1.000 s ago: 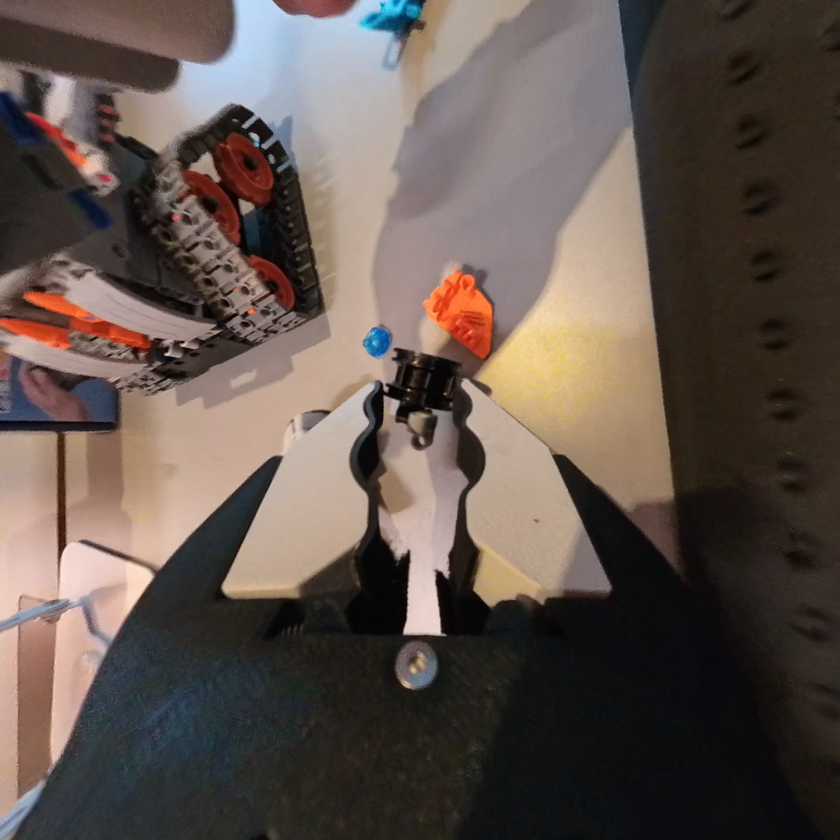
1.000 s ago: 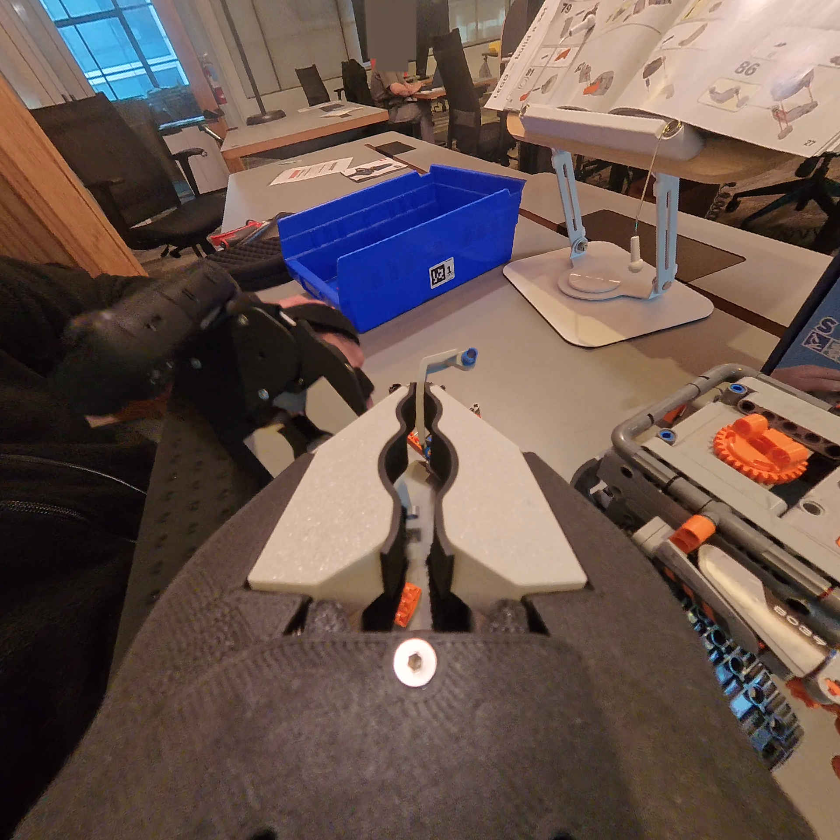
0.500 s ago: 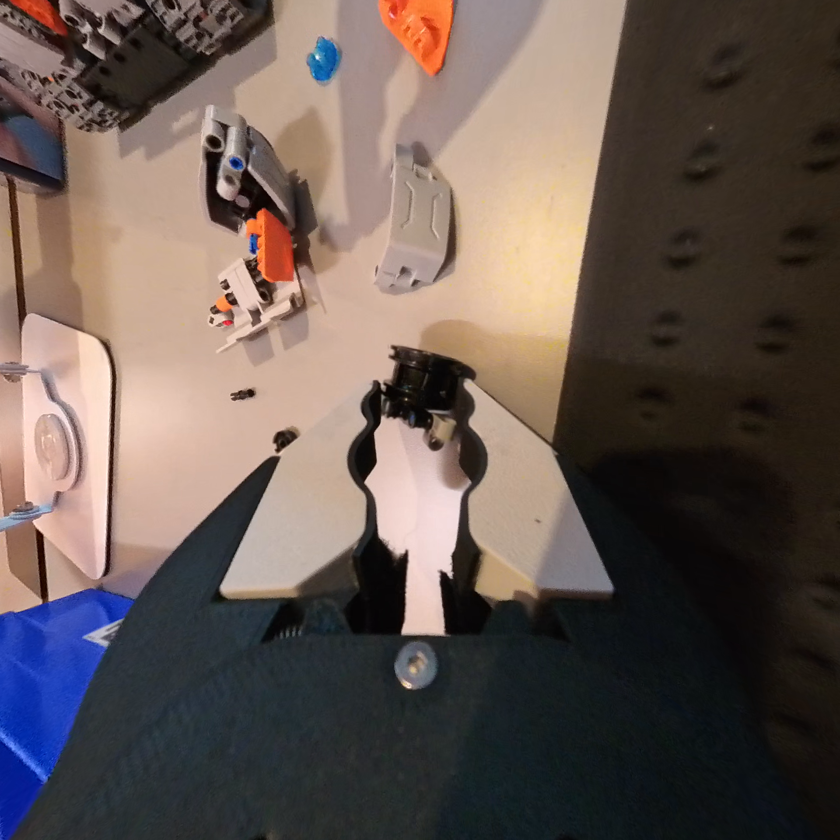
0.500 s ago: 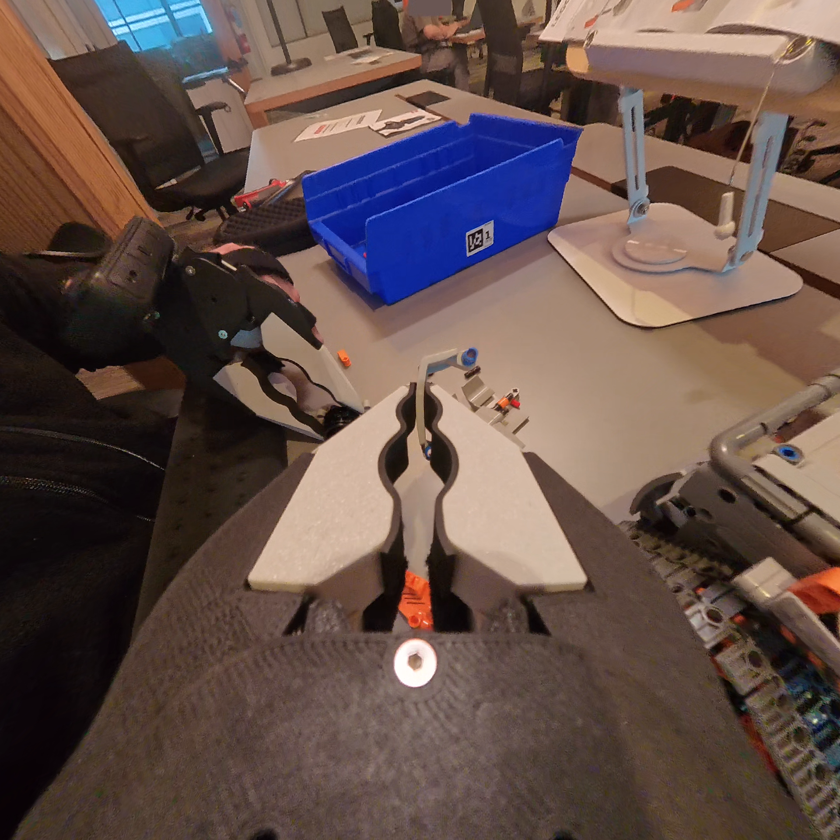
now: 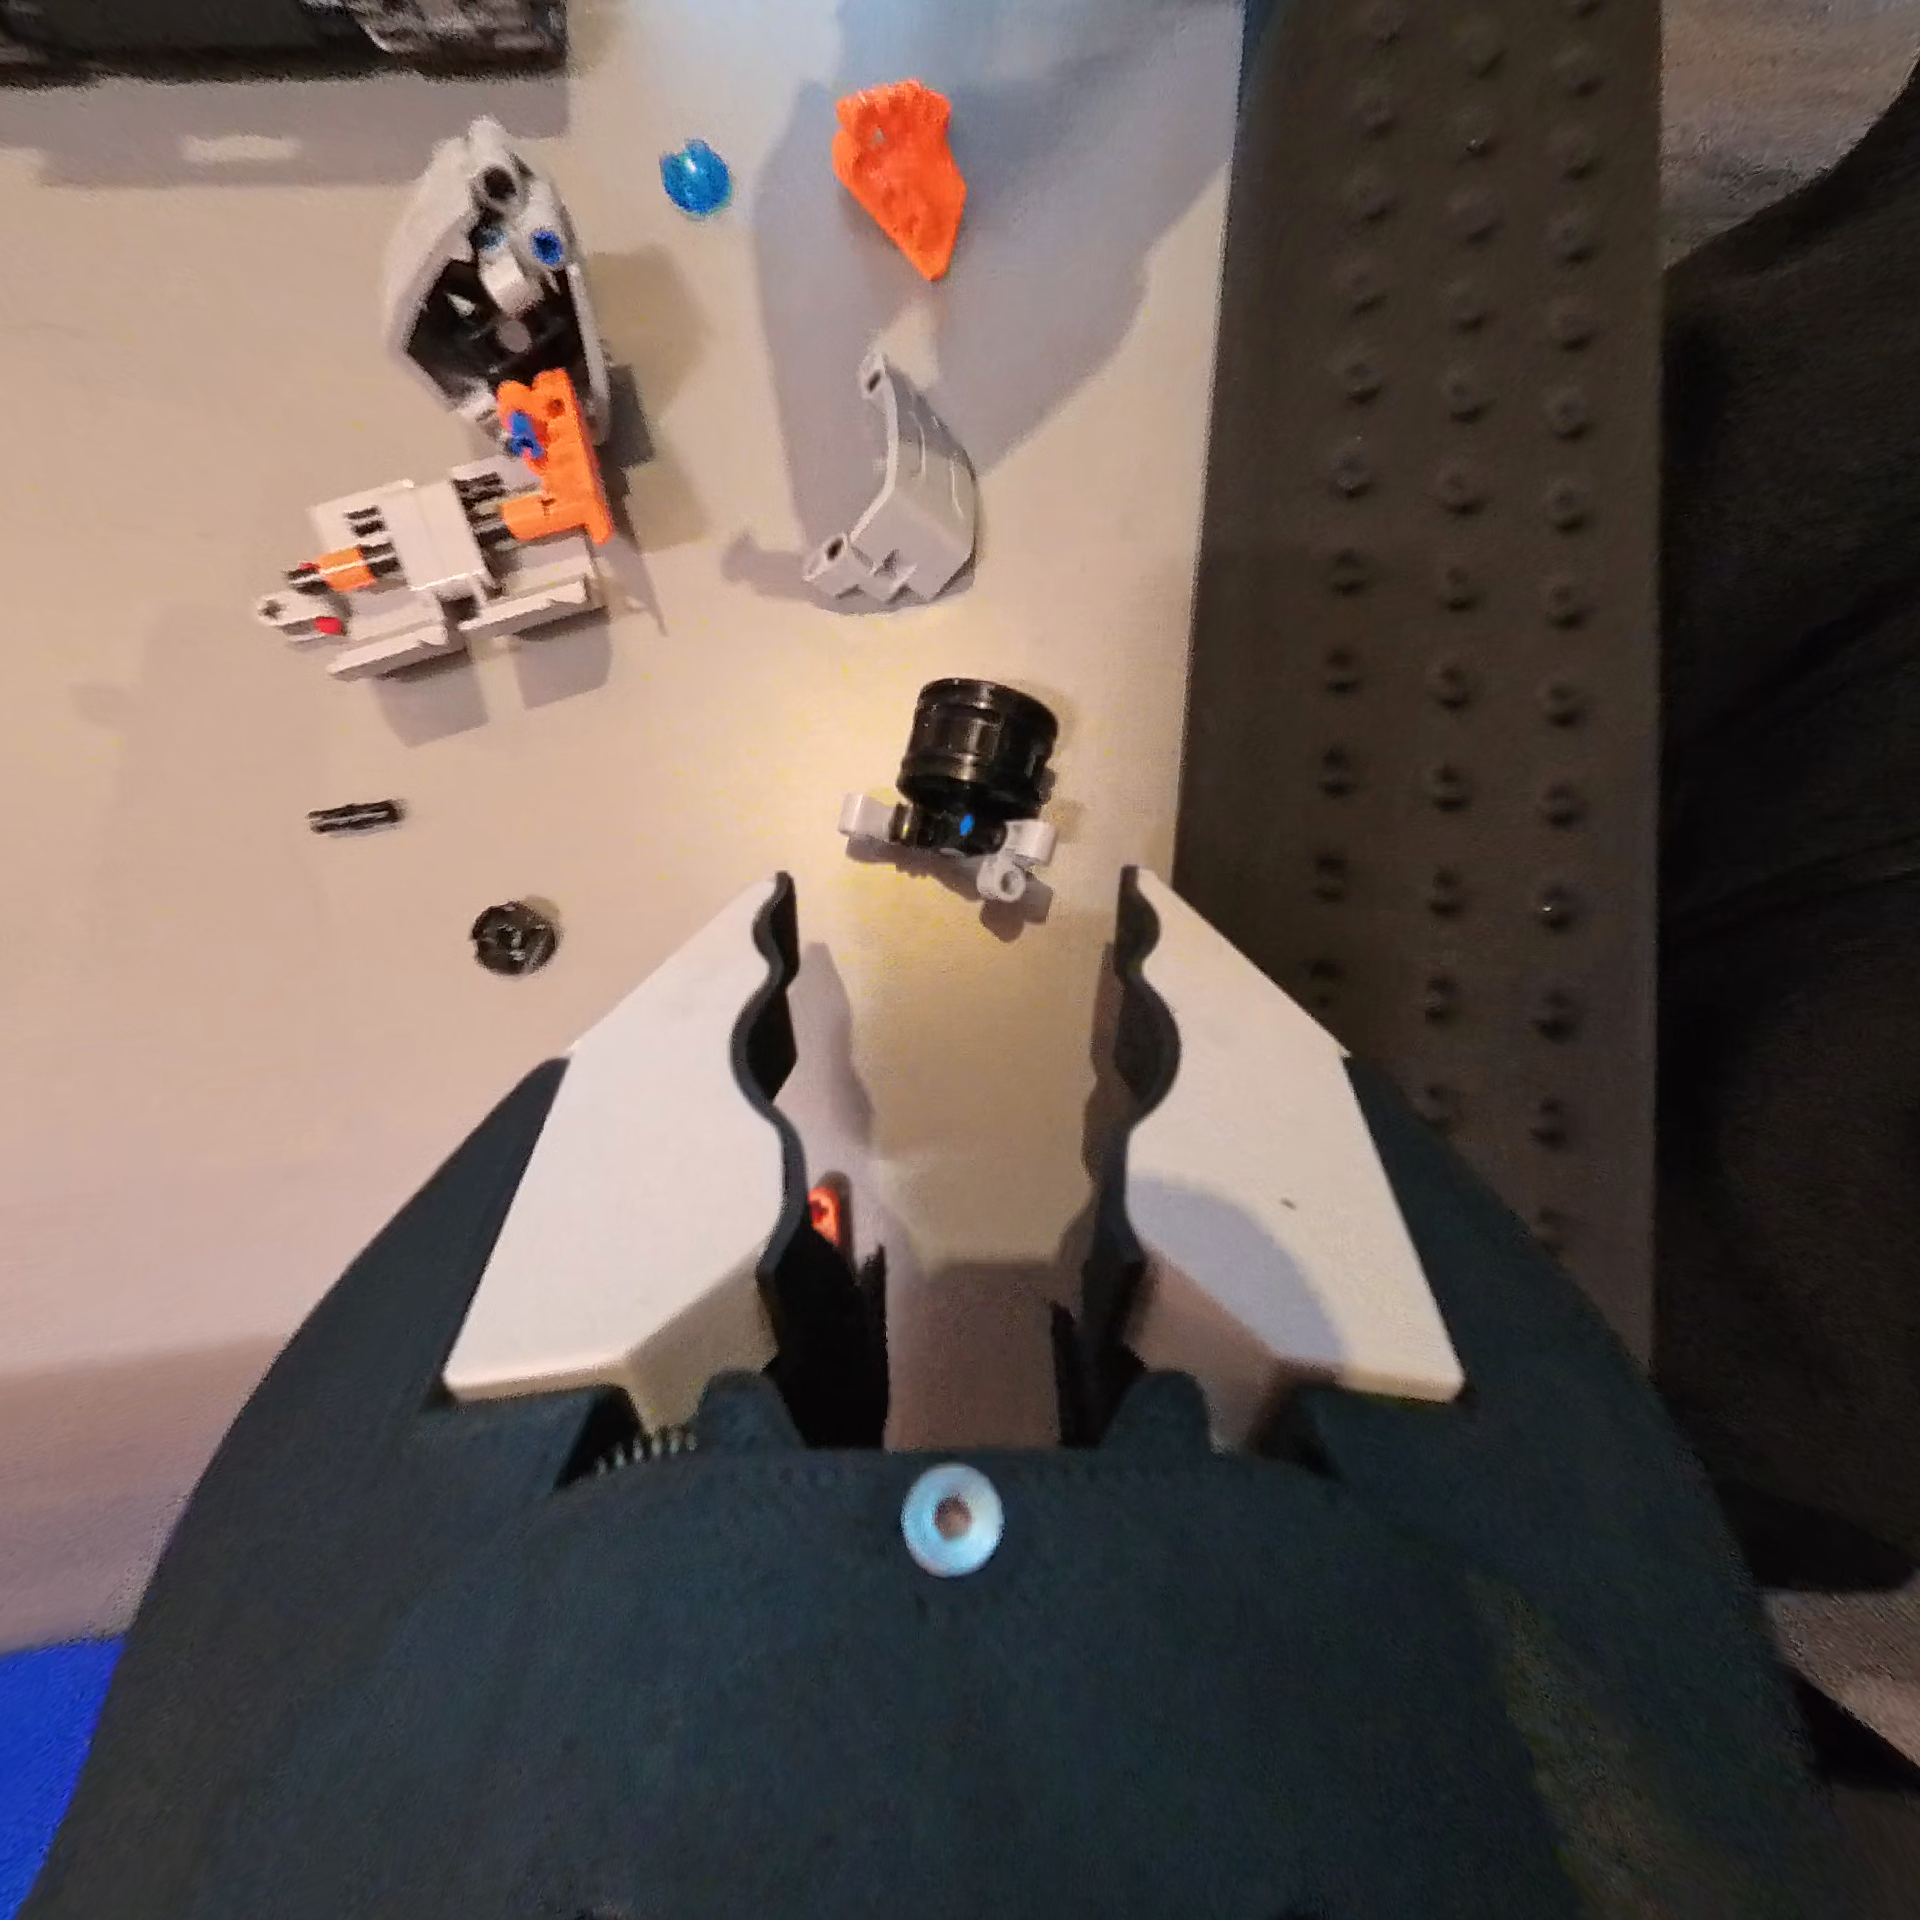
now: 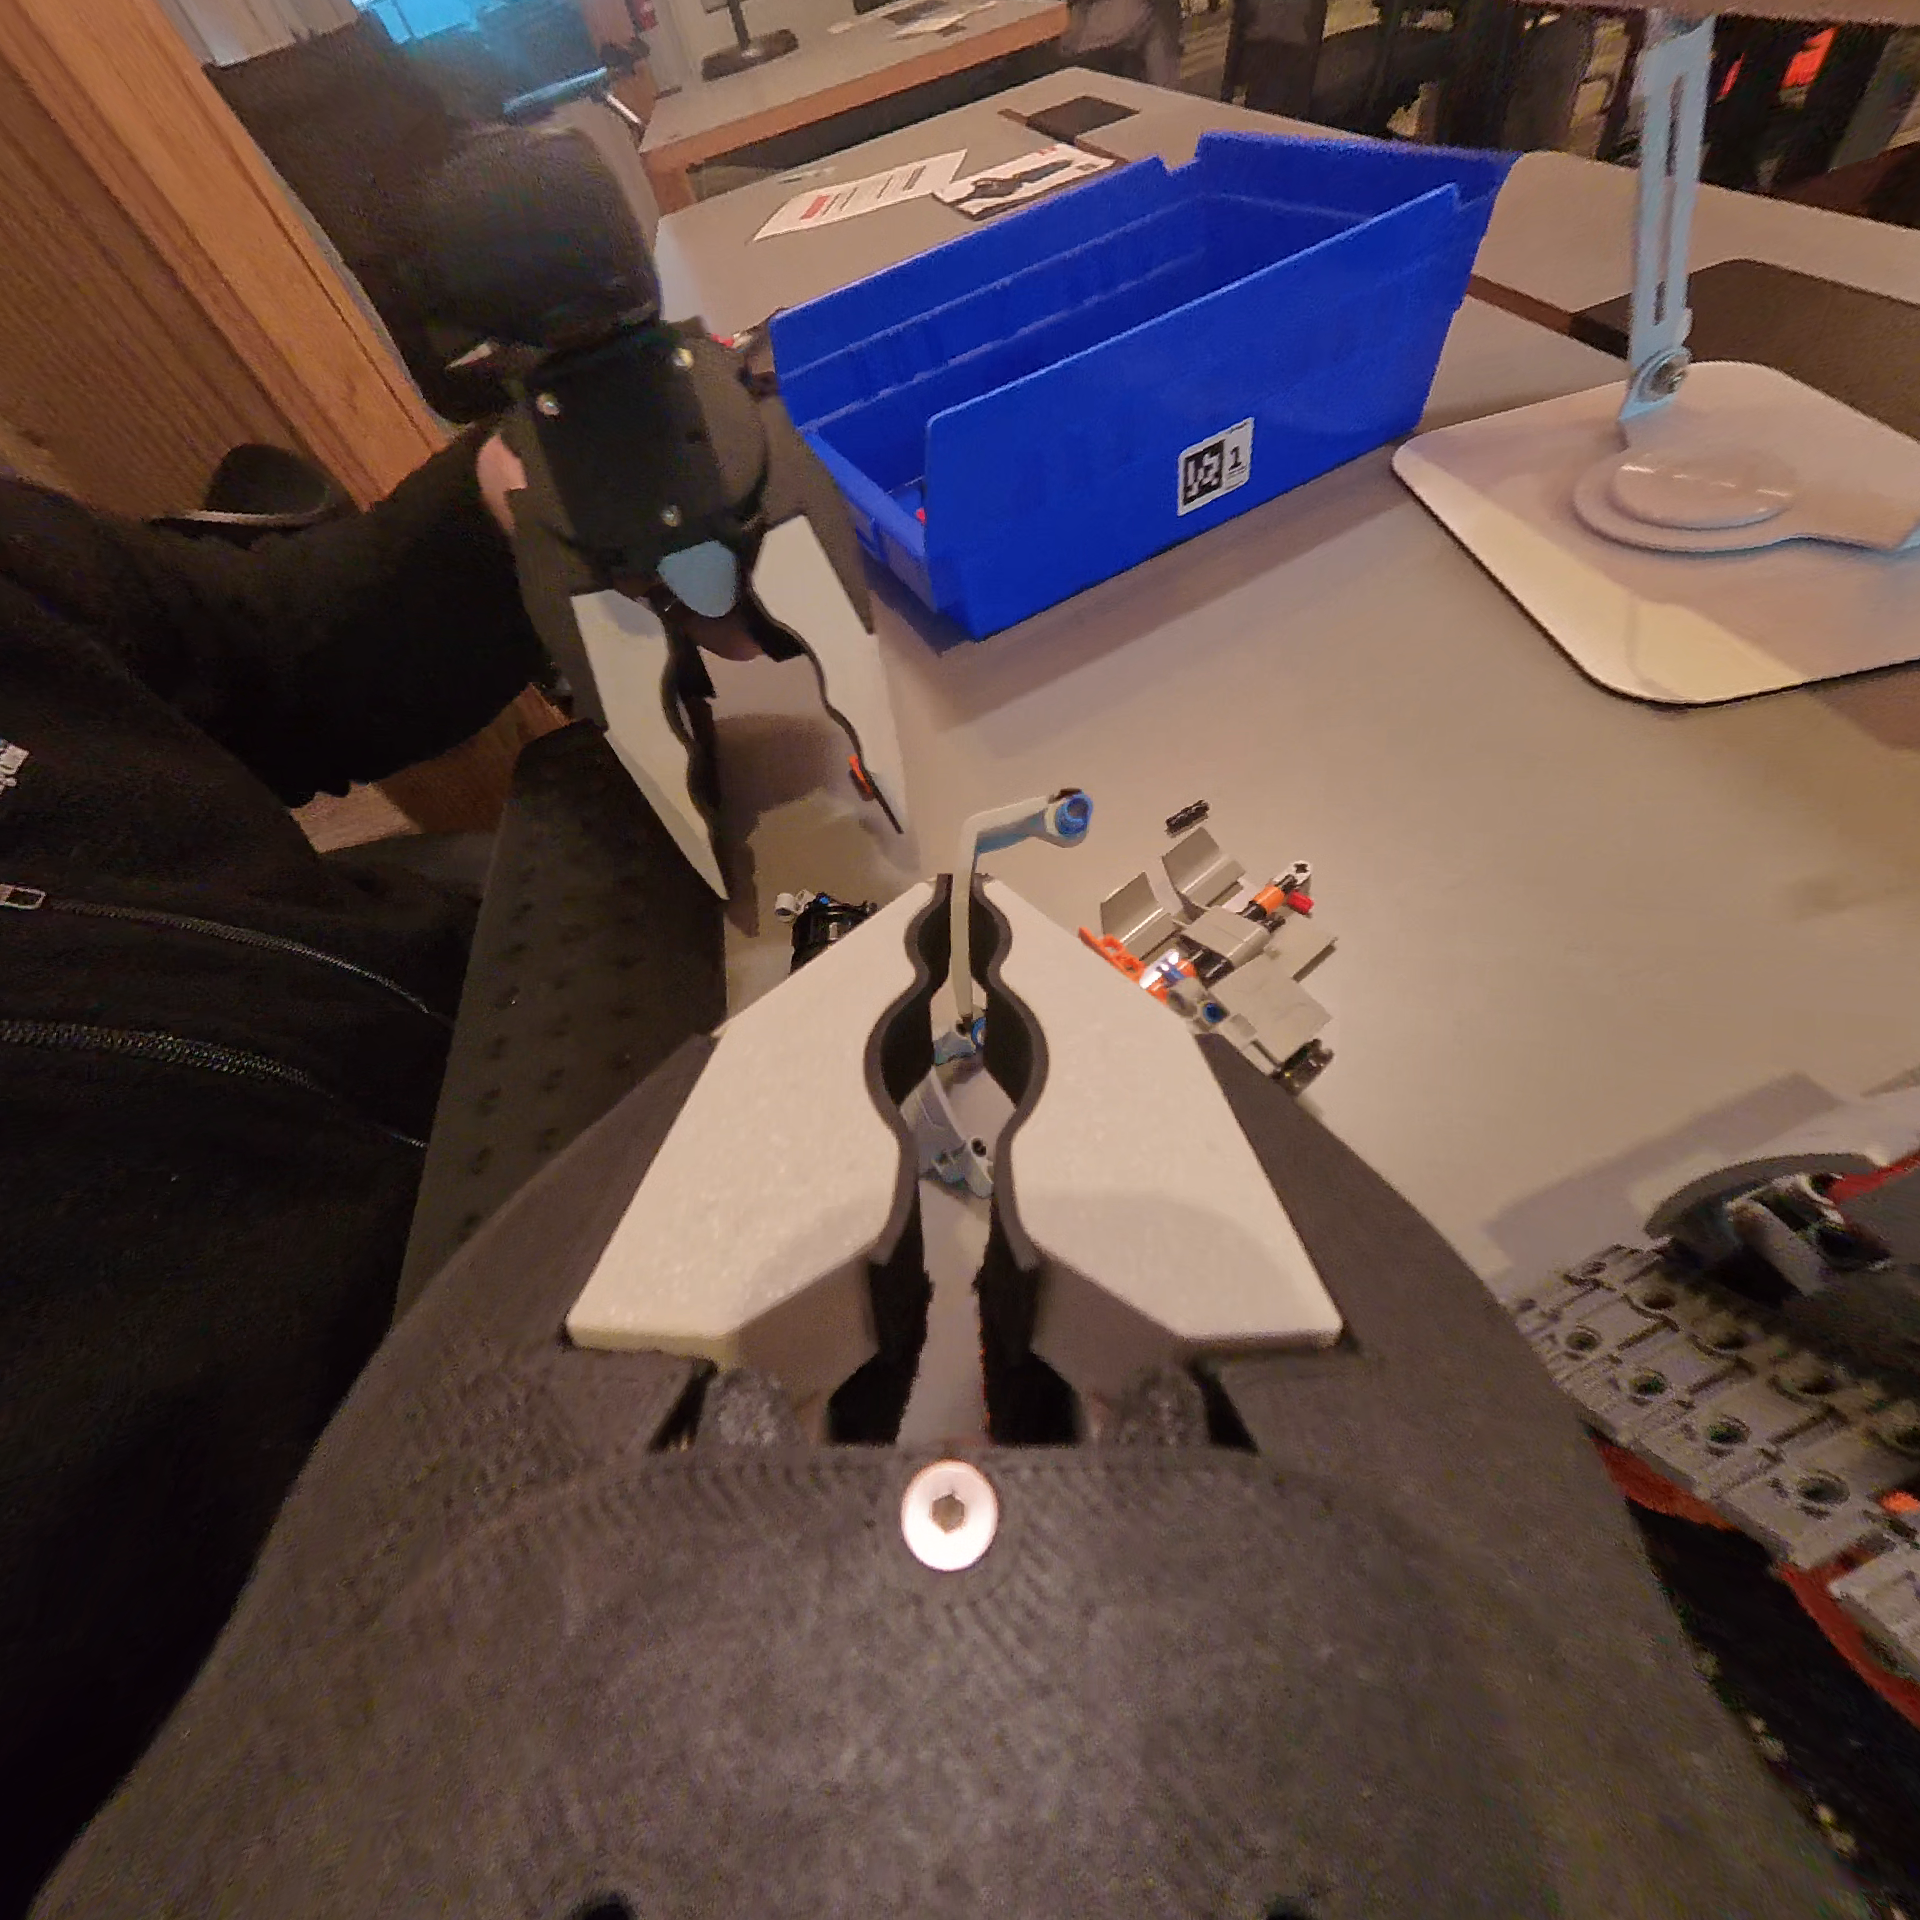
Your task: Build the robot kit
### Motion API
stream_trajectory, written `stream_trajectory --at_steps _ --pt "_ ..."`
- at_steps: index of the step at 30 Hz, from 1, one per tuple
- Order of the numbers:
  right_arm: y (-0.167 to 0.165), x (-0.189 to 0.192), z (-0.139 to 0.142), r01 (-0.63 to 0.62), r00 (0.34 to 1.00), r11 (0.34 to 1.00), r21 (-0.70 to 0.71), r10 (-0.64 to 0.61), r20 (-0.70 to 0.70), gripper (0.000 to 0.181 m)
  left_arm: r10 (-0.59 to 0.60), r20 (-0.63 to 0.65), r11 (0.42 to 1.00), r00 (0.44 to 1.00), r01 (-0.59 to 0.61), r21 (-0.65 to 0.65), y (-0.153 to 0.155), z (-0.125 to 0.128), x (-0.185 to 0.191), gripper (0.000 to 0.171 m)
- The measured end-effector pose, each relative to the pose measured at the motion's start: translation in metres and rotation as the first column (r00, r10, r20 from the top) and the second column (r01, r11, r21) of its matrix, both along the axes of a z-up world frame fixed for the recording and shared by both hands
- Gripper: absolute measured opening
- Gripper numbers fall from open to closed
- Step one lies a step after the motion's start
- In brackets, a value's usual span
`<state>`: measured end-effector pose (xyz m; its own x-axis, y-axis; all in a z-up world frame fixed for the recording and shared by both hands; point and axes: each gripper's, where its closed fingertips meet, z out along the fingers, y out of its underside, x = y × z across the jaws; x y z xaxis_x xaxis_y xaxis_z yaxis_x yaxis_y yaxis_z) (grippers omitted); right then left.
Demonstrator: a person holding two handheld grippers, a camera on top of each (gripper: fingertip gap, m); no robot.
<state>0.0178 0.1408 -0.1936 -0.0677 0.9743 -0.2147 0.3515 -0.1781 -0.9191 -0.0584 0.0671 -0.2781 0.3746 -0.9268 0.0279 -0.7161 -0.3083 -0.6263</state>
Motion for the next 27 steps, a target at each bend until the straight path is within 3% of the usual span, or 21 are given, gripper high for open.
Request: stream_trajectory --at_steps 5,8,14,16,22,27 --pt "-0.003 -0.001 -0.003 -0.017 1.0 1.0 -0.004 0.017 0.009 0.0 -0.06 -0.078 0.997 0.995 0.056 -0.044 0.004 -0.024 0.005 0.058" --pt "-0.002 0.0 -0.004 -0.018 1.0 1.0 -0.011 0.018 0.009 0.0 -0.078 -0.041 0.996 0.996 0.076 -0.052 0.004 -0.023 0.015 0.046" --pt "-0.006 -0.001 -0.006 -0.032 0.999 0.999 -0.011 0.032 0.018 0.0 -0.08 -0.015 0.997 0.997 0.08 -0.017 0.008 -0.021 0.024 0.046" --pt "-0.007 -0.002 -0.006 -0.034 0.999 0.999 -0.014 0.034 0.018 0.0 -0.043 -0.024 0.999 0.999 0.043 0.026 0.014 -0.019 0.024 0.046" --pt "-0.02 -0.009 -0.014 -0.058 0.998 0.997 -0.051 0.06 0.036 0.0 0.131 -0.209 0.955 0.969 -0.066 0.291 0.033 -0.018 0.008 0.046" --pt "-0.032 -0.018 -0.02 -0.094 0.994 0.994 -0.061 0.097 0.056 0.0 0.118 -0.189 0.947 0.975 -0.053 0.315 0.021 -0.017 0.01 0.054"
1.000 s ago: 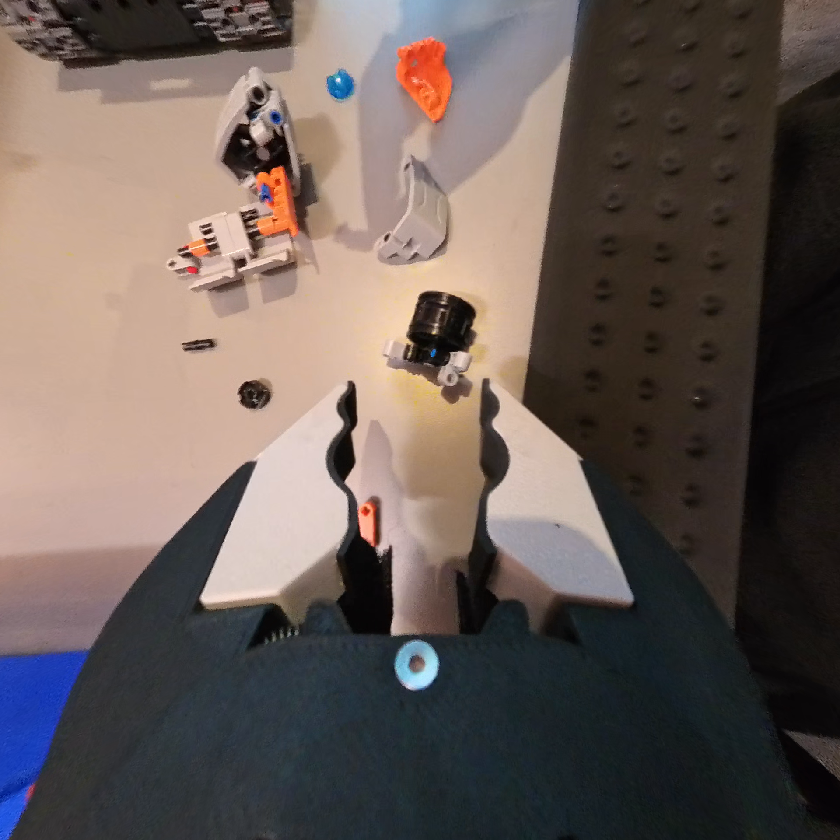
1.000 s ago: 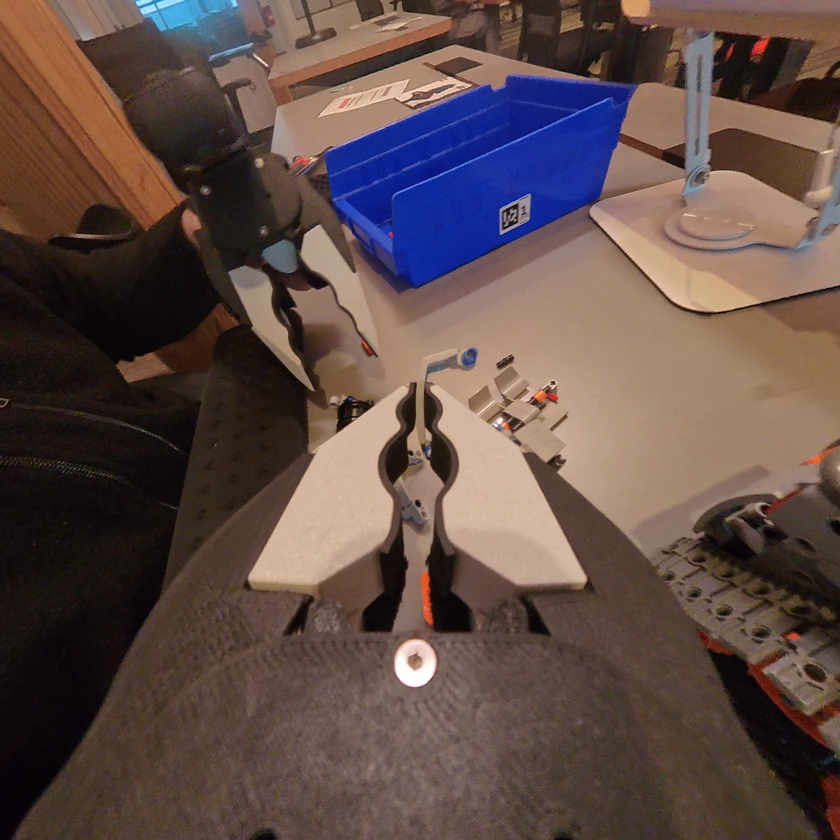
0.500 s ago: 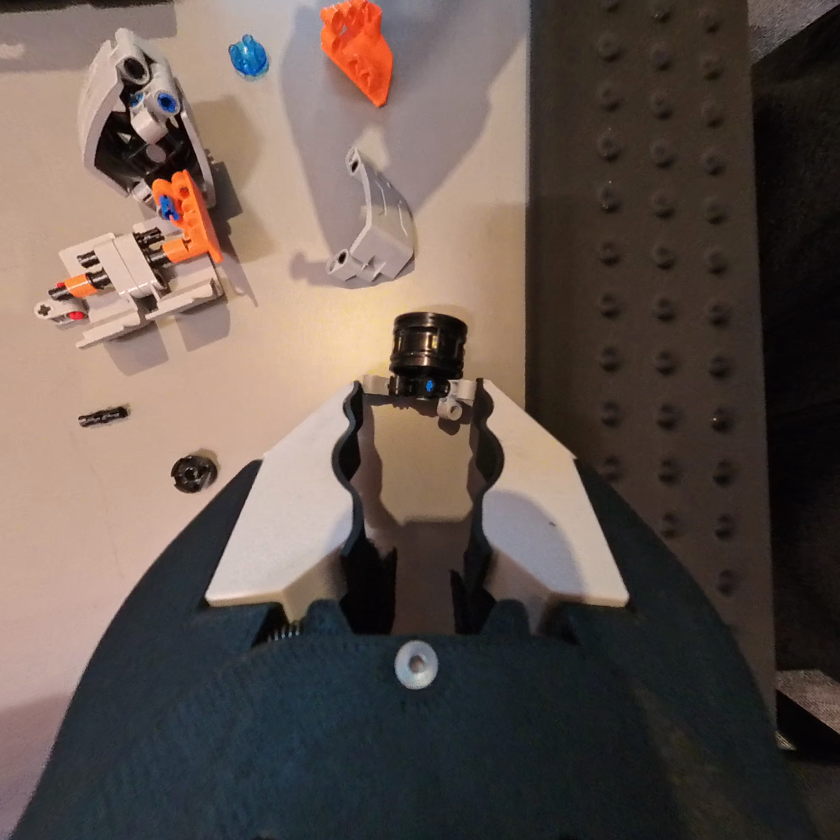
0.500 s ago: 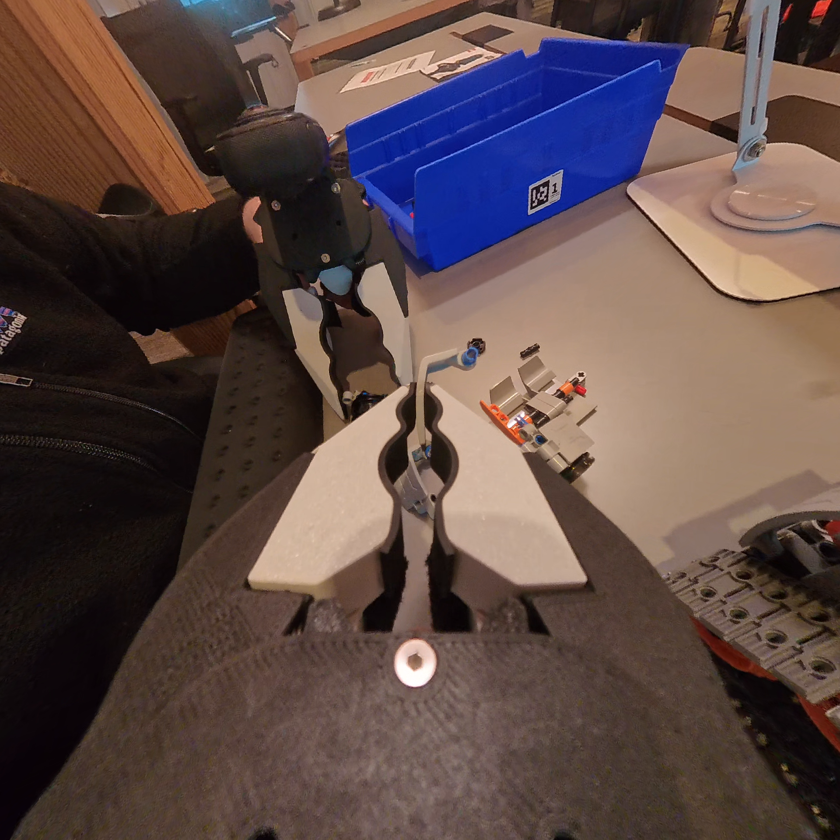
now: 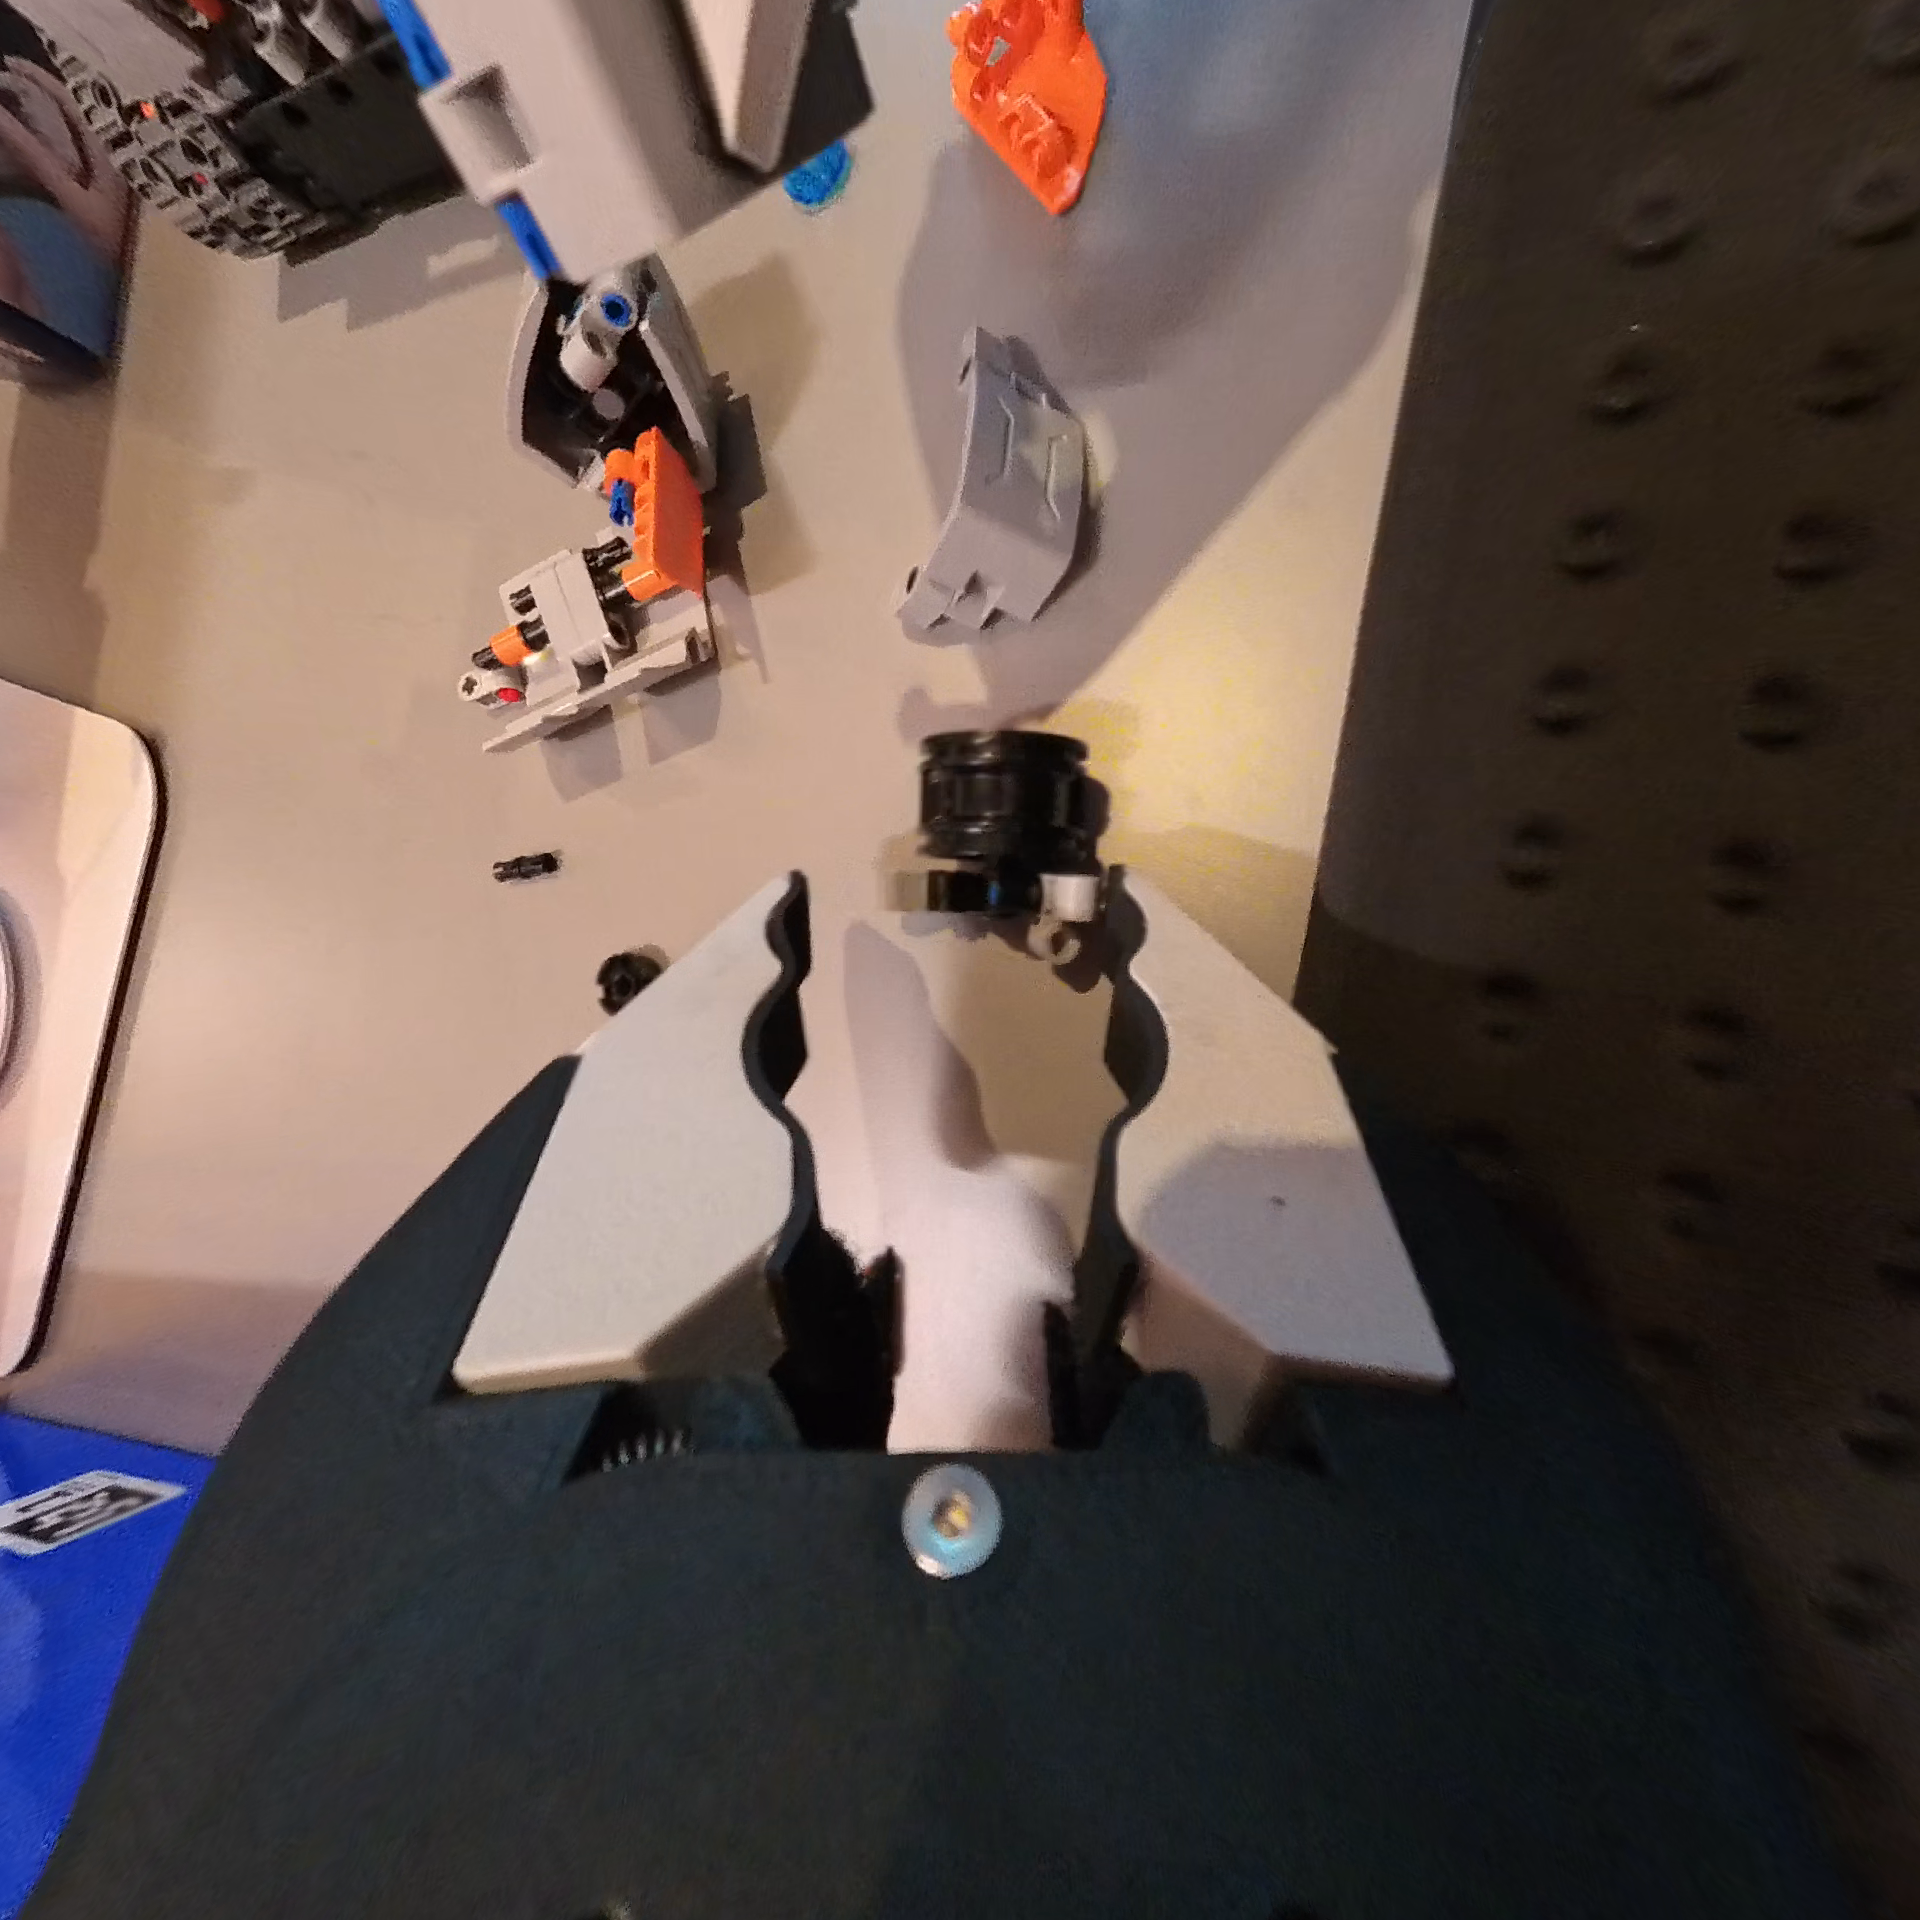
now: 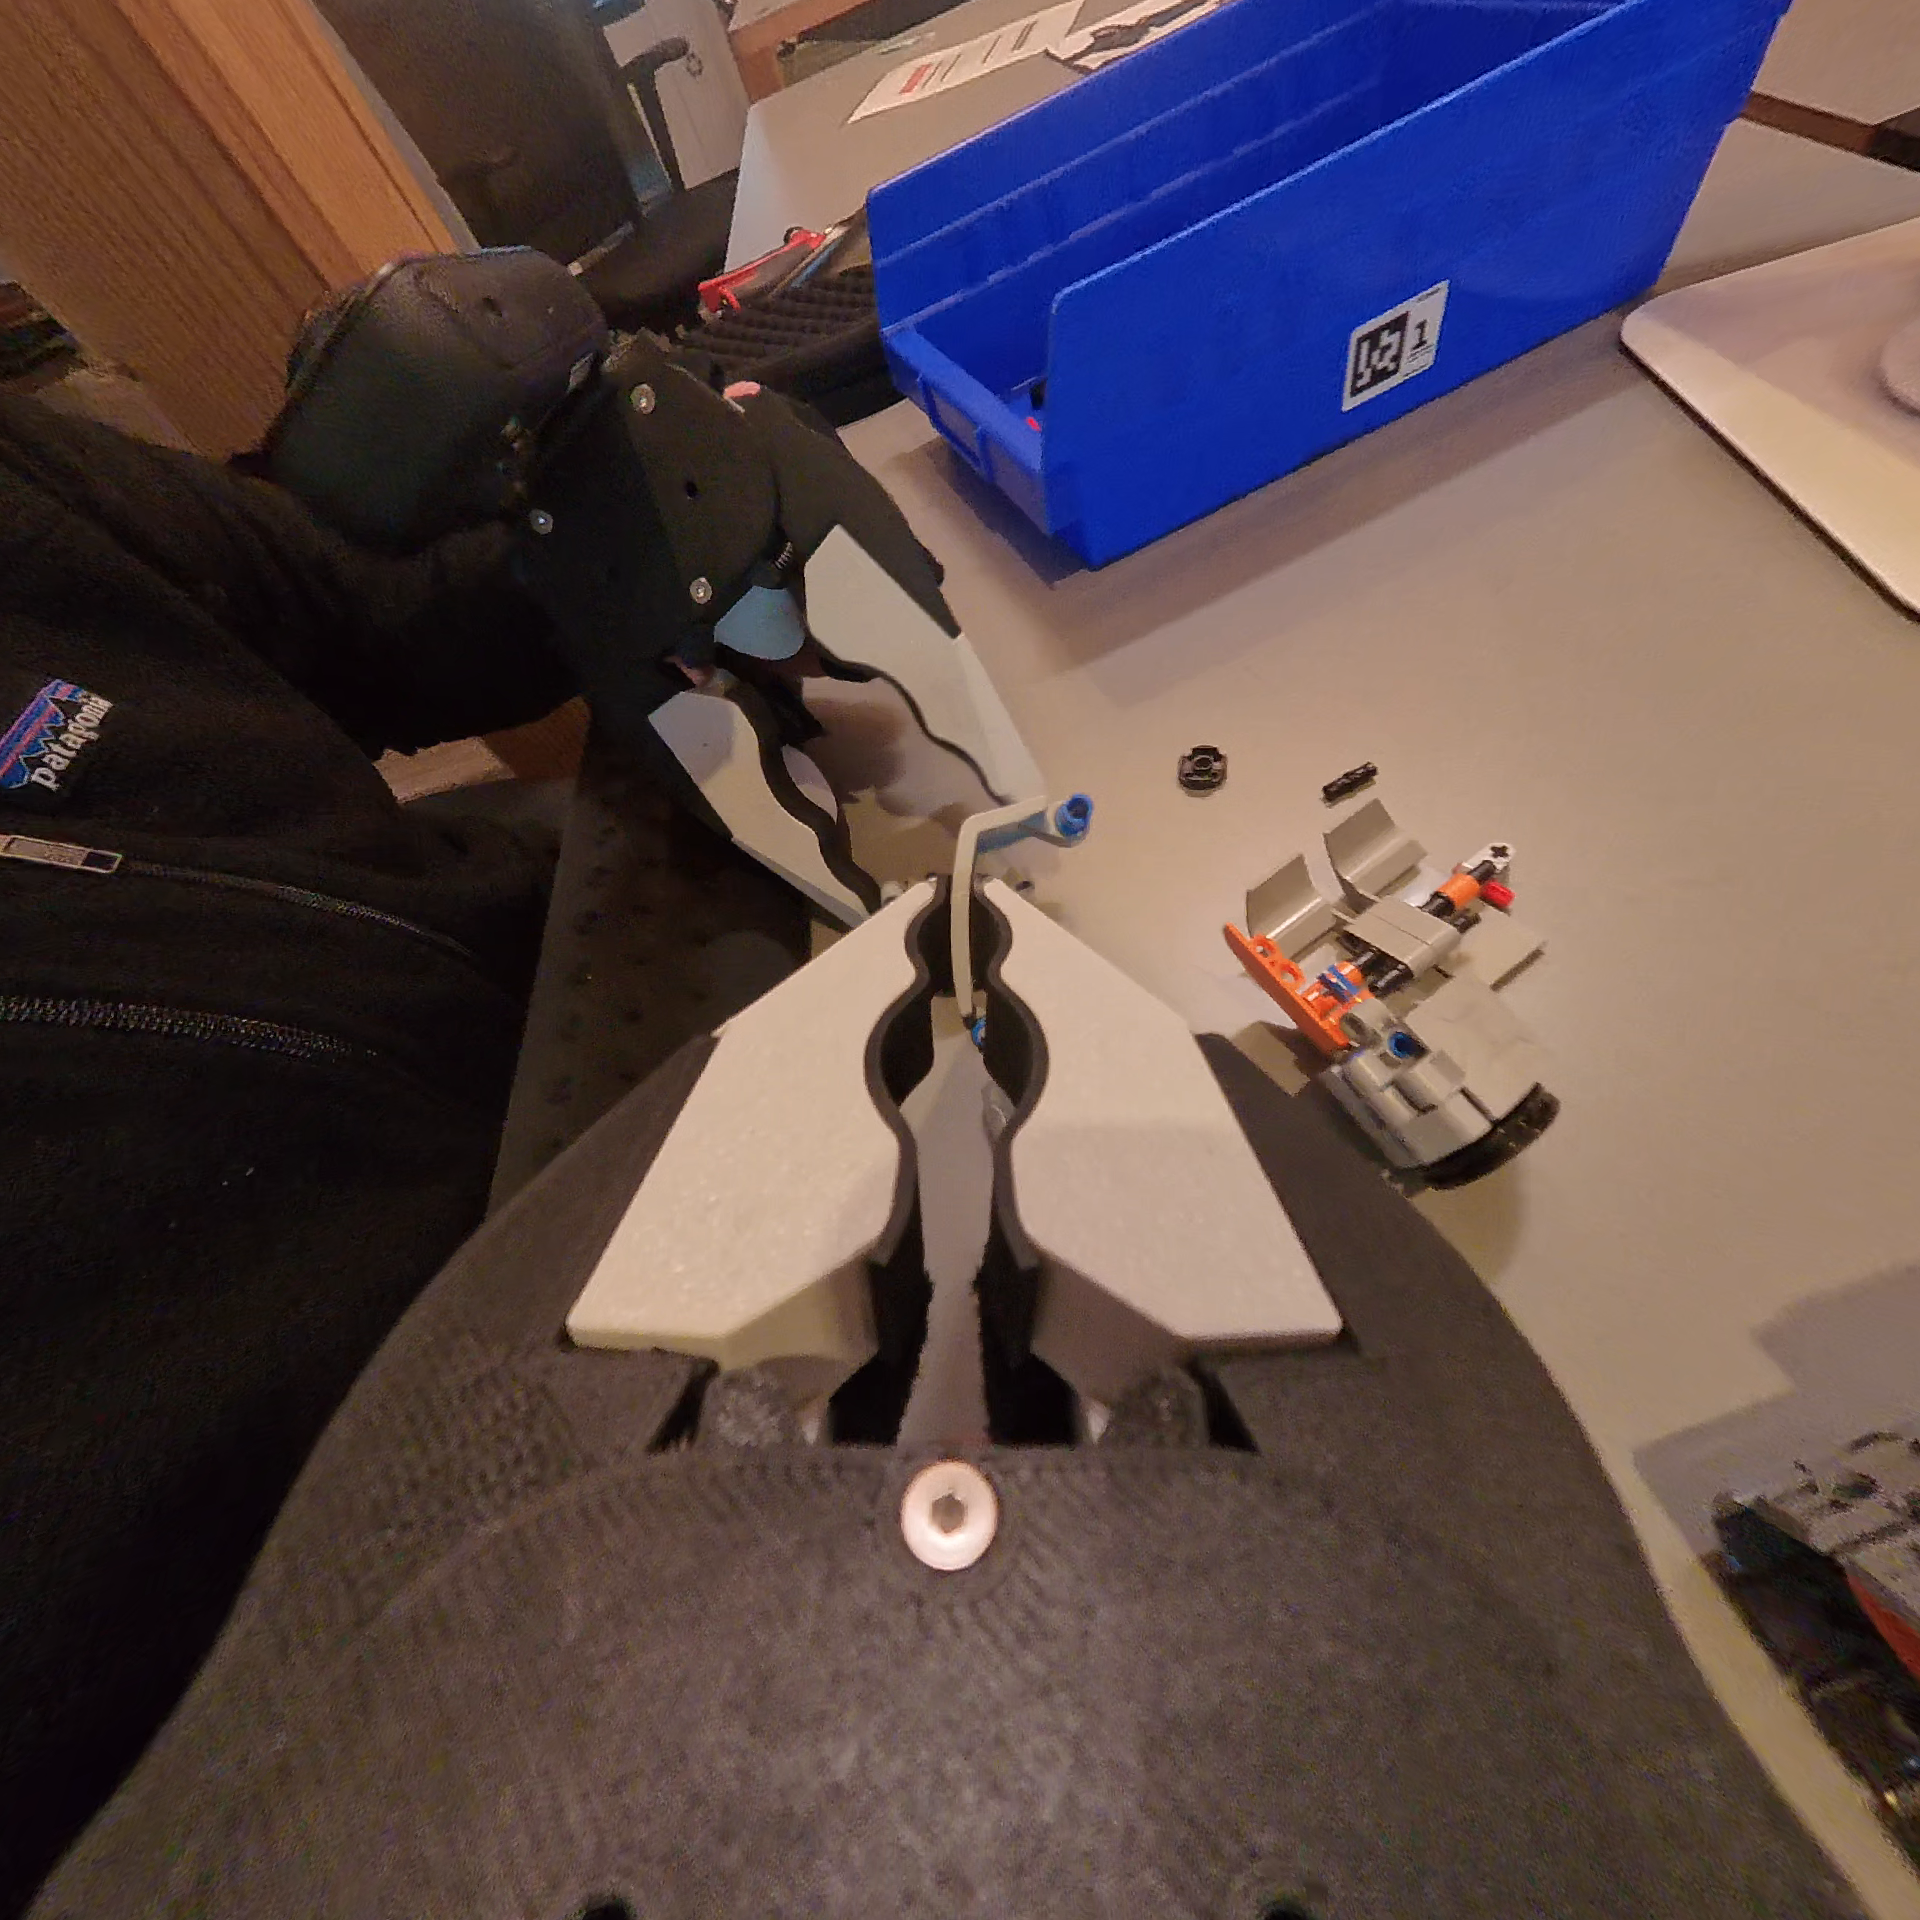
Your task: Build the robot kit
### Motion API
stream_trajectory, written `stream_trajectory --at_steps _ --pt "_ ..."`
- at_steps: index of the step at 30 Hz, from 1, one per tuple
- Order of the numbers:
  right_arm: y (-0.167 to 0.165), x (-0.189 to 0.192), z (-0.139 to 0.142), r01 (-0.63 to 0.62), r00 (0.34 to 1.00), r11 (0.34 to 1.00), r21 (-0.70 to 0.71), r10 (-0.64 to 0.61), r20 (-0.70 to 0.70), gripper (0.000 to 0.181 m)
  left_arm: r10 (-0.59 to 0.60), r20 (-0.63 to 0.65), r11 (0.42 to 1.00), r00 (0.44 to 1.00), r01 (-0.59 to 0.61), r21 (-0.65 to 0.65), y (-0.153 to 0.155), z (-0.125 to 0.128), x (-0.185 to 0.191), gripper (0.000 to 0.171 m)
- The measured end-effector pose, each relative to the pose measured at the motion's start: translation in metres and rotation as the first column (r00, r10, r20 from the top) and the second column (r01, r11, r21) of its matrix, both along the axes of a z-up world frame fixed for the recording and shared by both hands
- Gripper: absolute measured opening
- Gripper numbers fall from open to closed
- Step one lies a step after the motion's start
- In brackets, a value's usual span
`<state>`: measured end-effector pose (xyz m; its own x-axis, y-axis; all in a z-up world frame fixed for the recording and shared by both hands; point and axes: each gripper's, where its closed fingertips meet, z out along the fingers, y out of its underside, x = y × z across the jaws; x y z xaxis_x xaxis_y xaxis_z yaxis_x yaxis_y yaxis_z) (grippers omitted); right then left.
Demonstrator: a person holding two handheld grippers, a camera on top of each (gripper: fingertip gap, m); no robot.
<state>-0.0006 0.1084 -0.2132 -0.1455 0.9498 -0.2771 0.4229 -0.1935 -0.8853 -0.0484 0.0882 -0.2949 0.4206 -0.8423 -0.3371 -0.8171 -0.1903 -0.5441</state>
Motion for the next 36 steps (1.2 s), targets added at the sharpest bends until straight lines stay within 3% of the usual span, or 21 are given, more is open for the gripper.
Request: stream_trajectory --at_steps 6,11,13,17,20,25,32,36 --pt "-0.011 -0.006 0.002 -0.023 1.0 0.999 -0.022 0.022 -0.005 0.0 -0.03 0.163 0.994 0.986 0.047 -0.099 -0.014 0.011 -0.002 0.064" --pt "-0.027 -0.011 0.008 -0.085 0.996 0.996 0.008 0.086 -0.038 0.0 -0.059 0.367 0.986 0.928 0.111 -0.122 -0.016 0.044 0.0 0.063" --pt "-0.034 -0.014 0.013 -0.115 0.991 0.993 0.038 0.117 -0.059 0.0 -0.081 0.48 0.983 0.873 0.149 -0.105 -0.014 0.064 0.007 0.056" --pt "-0.045 -0.018 0.021 -0.15 0.982 0.982 0.115 0.161 -0.096 0.0 -0.094 0.704 0.958 0.704 0.256 -0.128 -0.017 0.096 0.027 0.039" --pt "-0.05 -0.019 0.023 -0.171 0.976 0.975 0.138 0.187 -0.113 0.0 -0.092 0.79 0.934 0.607 0.328 -0.143 -0.021 0.107 0.037 0.027" --pt "-0.056 -0.017 0.031 -0.208 0.96 0.969 0.135 0.229 -0.164 0.0 -0.081 0.856 0.912 0.51 0.385 -0.143 -0.024 0.119 0.04 0.018" --pt "-0.046 -0.02 0.034 -0.122 0.973 0.97 0.211 0.158 -0.166 0.01 -0.036 0.87 0.932 0.491 0.331 -0.148 -0.015 0.123 0.038 0.017" --pt "-0.025 -0.025 0.034 0.05 0.989 0.918 0.393 0.01 -0.151 0.027 -0.002 0.837 0.96 0.546 0.234 -0.151 -0.003 0.118 0.035 0.017"
